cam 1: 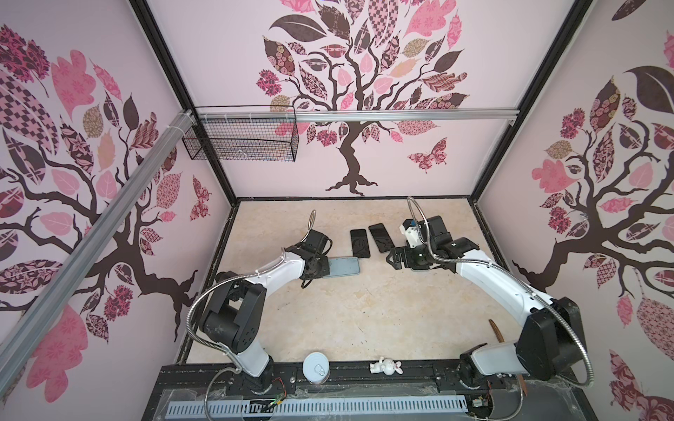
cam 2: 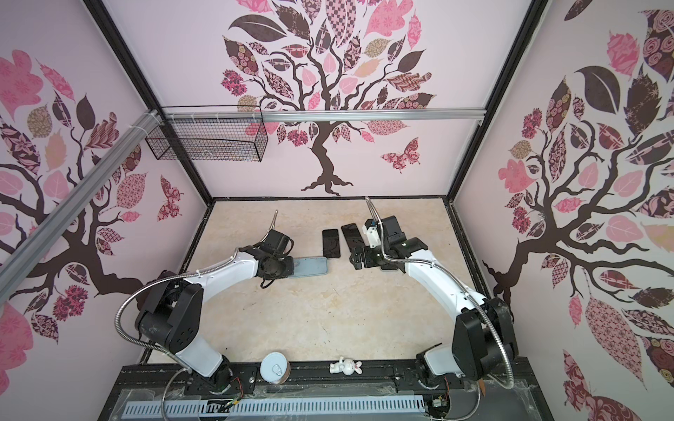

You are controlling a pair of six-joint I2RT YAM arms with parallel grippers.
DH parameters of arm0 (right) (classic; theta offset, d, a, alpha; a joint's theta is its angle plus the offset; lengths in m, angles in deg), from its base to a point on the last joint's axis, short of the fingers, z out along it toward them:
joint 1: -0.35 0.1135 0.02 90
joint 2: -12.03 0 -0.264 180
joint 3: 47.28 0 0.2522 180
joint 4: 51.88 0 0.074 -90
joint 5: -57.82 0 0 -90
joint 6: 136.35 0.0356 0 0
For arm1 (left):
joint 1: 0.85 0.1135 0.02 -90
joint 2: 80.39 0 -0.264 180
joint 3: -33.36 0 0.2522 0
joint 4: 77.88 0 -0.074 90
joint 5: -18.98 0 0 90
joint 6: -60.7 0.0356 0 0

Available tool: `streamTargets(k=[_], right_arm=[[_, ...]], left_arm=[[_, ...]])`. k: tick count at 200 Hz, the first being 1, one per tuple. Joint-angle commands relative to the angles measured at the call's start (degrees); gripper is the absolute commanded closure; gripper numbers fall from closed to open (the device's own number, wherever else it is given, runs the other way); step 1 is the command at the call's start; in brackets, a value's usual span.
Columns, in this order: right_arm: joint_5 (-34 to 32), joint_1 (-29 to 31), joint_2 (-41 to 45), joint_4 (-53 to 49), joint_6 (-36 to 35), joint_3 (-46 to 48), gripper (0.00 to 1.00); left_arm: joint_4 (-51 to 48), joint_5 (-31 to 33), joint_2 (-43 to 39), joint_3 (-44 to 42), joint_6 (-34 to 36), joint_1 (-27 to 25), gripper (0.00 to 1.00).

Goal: Put the phone into the phone case
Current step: 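Grasp the light-blue case's edge with the left gripper while the right arm draws back, then drag the light-blue case nearer the robot and open the left gripper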

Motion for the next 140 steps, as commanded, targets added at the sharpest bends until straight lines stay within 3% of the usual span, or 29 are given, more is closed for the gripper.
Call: streamTargets(k=[1, 72, 140], right_arm=[[-1.38, 0.03, 0.93, -0.53, -1.25, 0.14, 0.01], [-2.81, 0.01, -0.52, 0.53, -0.25, 1.1, 0.0], [-3.12, 0.01, -0.96, 1.96, 1.12, 3.69, 0.01]], left_arm=[[-0.93, 1.46, -3.37, -3.47, -1.88, -2.47, 1.0], [-0.75, 4.71, -11.63, -12.27, -9.45, -11.69, 1.0], [2.91, 6.71, -11.06, -16.31, -16.29, -20.53, 1.0]])
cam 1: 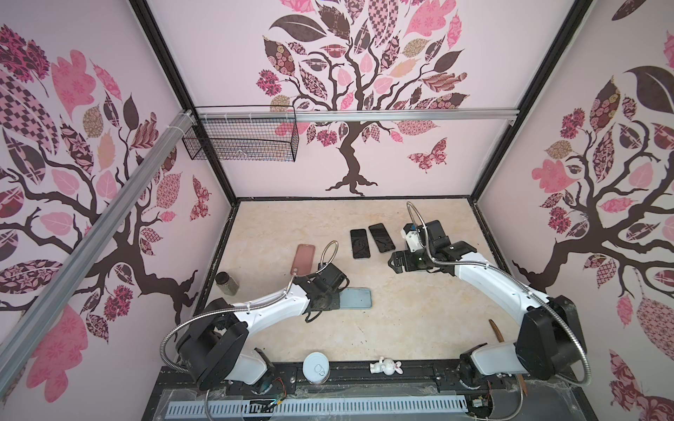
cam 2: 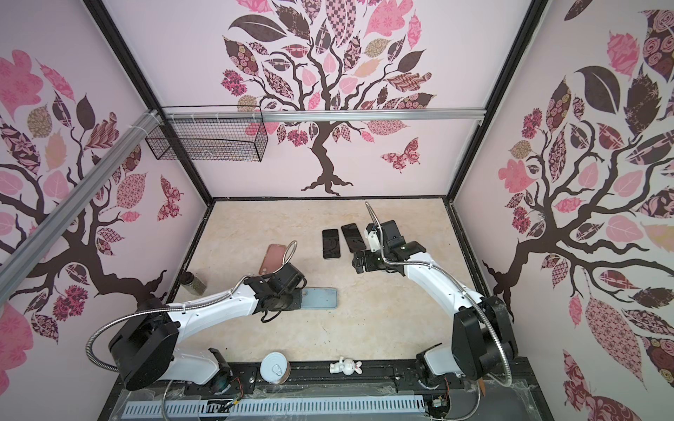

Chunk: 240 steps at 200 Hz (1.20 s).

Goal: Put the phone into the phone case
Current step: 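Drag the light-blue case nearer the robot and open the left gripper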

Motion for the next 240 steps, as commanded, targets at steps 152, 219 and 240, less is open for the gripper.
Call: streamTargets(k=[152, 219, 240], right_arm=[[-1.99, 0.01, -0.06, 0.21, 0.54, 0.97, 0.0], [-3.13, 0.02, -3.89, 0.61, -0.75, -1.24, 0.0], [-4.05, -0.01, -6.95, 0.37, -2.32, -3.61, 0.0]], left_arm=[[7.5, 1.76, 0.89, -6.44, -6.73, -5.88, 0.9], [7.17, 1.52, -5.34, -7.61, -4.87, -5.87, 0.55], [5.84, 2.57, -9.01, -6.78, -2.75, -5.88, 0.5]])
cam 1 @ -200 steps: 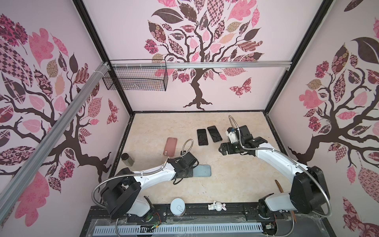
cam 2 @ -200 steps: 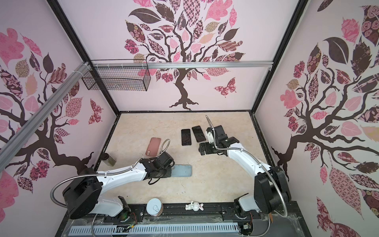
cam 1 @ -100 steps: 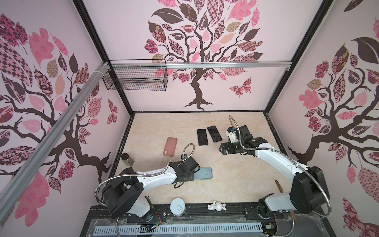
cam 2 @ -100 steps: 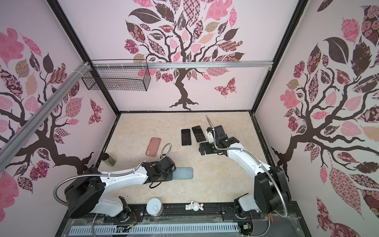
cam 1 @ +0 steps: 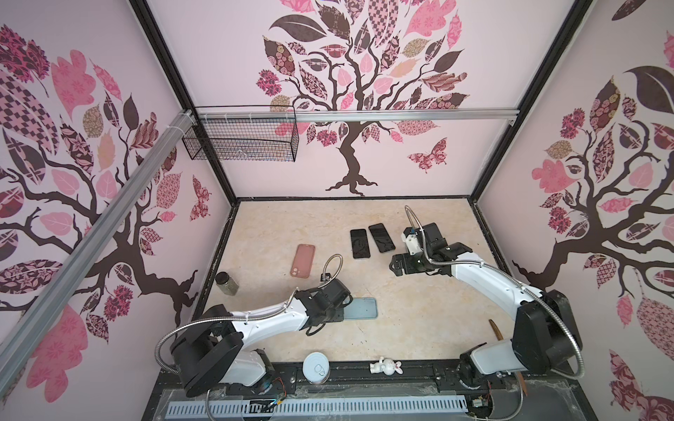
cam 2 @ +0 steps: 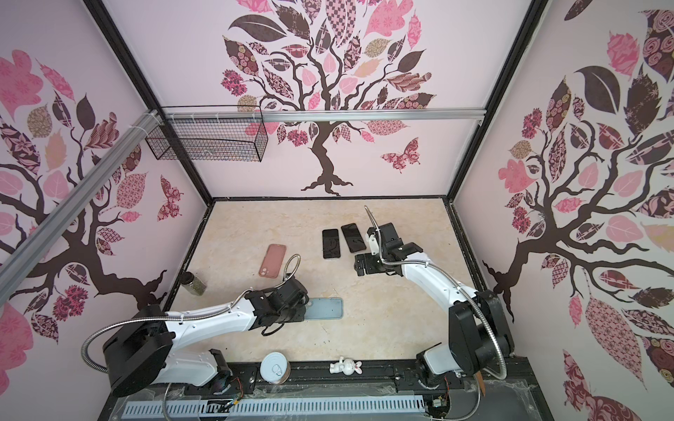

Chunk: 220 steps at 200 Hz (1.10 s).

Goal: Put the phone into the phone case
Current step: 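Drag the light-blue case nearer the robot and open the left gripper, then grasp a black phone with the right gripper while the left arm draws back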

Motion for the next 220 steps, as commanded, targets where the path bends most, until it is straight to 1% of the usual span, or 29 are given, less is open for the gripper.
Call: streamTargets(k=[1, 15, 29, 42, 55, 79, 103, 132, 153, 184, 220], right_arm=[[-1.56, 0.0, -3.85, 0.07, -2.34, -3.78, 0.0], [-2.01, 0.02, -6.3, 0.71, -3.49, -5.33, 0.0], [-3.3, 0.02, -8.58, 2.12, -4.11, -6.6, 0.0], [-5.0, -0.03, -11.0, 2.96, -4.98, -8.34, 0.0], [-7.04, 0.0, -13.71, 3.64, -5.95, -10.54, 0.0], [-9.91, 0.01, -19.18, 3.14, -7.88, -15.68, 0.0], [-10.84, 0.01, -24.91, 2.1, -9.16, -21.07, 0.0], [-10.48, 0.01, -32.1, 0.94, -10.05, -27.65, 0.0], [-11.05, 0.01, -36.09, 1.74, -9.74, -30.9, 0.0], [-10.1, 0.0, -39.87, 3.59, -9.19, -33.66, 0.0], [-10.74, 0.01, -44.44, 1.72, -9.44, -38.45, 0.0]], left_arm=[[-0.75, 1.78, -4.02, -0.29, 2.55, -0.16, 0.5], [-2.88, 3.75, -6.62, 0.69, 4.66, -0.07, 0.47], [-5.39, 6.17, -9.44, 1.6, 6.37, 0.17, 0.39], [-7.04, 7.12, -12.27, 1.9, 8.19, 1.03, 0.3], [-8.28, 6.47, -15.27, 1.69, 10.38, 2.97, 0.22], [-9.4, 3.29, -21.12, 0.51, 13.49, 8.27, 0.17], [-11.53, 4.27, -25.96, 0.06, 14.96, 11.66, 0.1], [-13.96, 3.46, -28.77, 0.67, 16.78, 14.58, 0.05], [-15.23, 3.71, -29.93, 1.09, 17.48, 14.7, 0.03], [-16.64, 4.5, -30.89, 1.07, 17.65, 14.7, 0.03], [-17.38, 4.48, -31.23, 1.61, 17.75, 14.79, 0.03]])
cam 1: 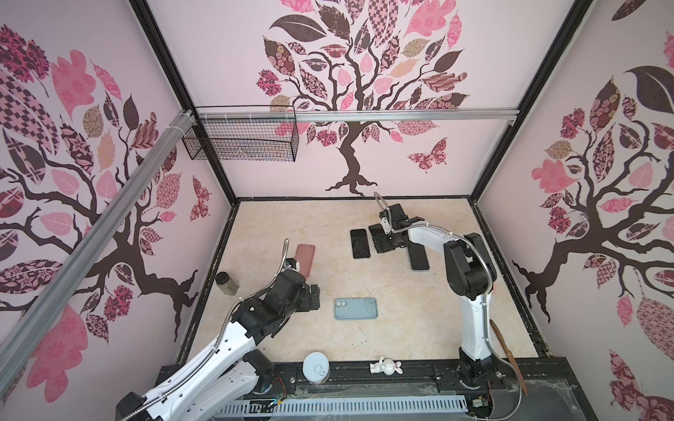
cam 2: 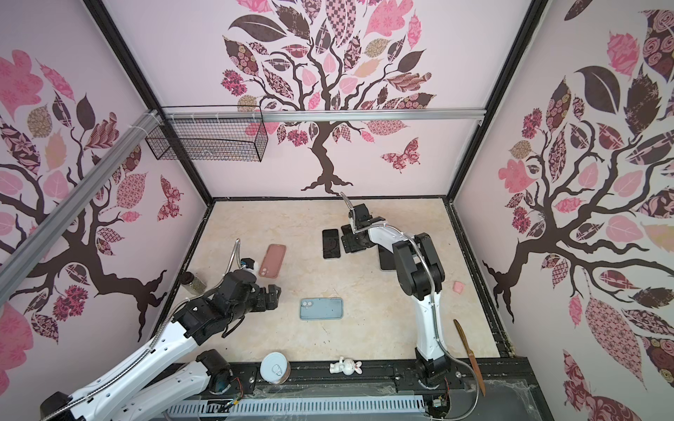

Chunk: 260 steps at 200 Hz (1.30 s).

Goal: Put the phone into the phone case
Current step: 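Grasp a black phone with the right gripper while the left arm draws back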

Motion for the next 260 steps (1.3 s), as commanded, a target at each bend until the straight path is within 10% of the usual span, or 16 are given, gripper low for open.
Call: streamTargets(k=[1, 260], right_arm=[[-0.76, 0.01, -3.92, -1.39, -0.64, -4.43, 0.0], [-3.52, 0.01, -7.99, -8.17, 0.93, -9.47, 0.38]], left_arm=[[-1.35, 0.44, -0.62, 1.47, 1.31, 0.34, 0.03], [-3.74, 1.44, -1.68, 3.07, 2.32, 0.47, 0.03]])
